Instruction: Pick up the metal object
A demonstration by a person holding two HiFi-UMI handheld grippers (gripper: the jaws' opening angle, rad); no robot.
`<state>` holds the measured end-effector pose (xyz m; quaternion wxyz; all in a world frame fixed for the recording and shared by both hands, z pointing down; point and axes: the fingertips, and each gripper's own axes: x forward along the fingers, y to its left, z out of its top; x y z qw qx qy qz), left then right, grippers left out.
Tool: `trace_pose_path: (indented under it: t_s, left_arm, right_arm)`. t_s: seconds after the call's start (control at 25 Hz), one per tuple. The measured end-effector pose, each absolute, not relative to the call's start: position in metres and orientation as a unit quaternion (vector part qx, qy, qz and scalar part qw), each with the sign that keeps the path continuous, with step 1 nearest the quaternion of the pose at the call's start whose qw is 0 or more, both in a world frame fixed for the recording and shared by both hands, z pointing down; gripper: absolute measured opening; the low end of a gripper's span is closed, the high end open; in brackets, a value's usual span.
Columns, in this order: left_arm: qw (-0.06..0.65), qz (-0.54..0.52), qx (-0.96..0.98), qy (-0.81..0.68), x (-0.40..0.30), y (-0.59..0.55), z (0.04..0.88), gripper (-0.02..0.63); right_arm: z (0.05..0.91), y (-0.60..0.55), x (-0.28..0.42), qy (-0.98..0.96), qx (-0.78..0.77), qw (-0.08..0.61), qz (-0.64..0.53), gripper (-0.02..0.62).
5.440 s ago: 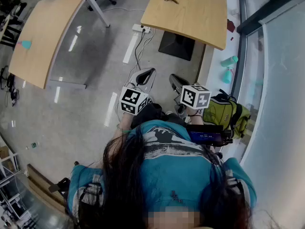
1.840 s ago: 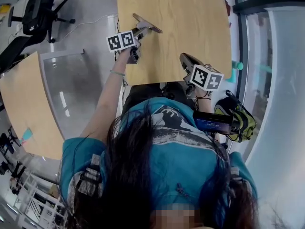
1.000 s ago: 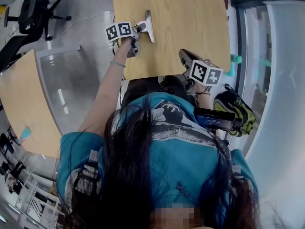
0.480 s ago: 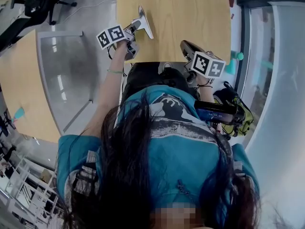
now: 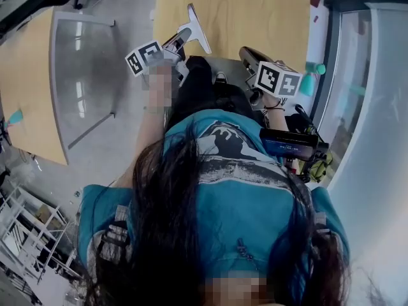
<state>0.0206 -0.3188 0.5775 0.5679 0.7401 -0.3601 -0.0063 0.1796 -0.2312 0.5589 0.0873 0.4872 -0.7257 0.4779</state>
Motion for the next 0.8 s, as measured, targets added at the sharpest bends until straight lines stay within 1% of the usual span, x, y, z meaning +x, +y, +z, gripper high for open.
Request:
trace_pose_path:
  t_s: [0.16, 0.48, 0.8]
  left_arm:
    - [0.569, -0.013, 0.734, -0.371, 0.016, -0.288, 0.575, 0.081]
    - [0.551, -0.015, 0.734, -0.396, -0.013, -0.260, 0.559, 0.080]
    - [0.551, -0.003, 0.738, -0.389, -0.010, -0.245, 0.558, 0.081]
  right_arm:
    - [0.566, -0.221, 0.174, -0.737, 0.468, 0.092, 0.480, 0.020]
    - [0.575, -0.206, 0.136, -0.752, 0.426, 0.105, 0.491, 0.019]
    - [0.578, -0.211, 0.139, -0.750, 0.428, 0.113, 0.492, 0.020]
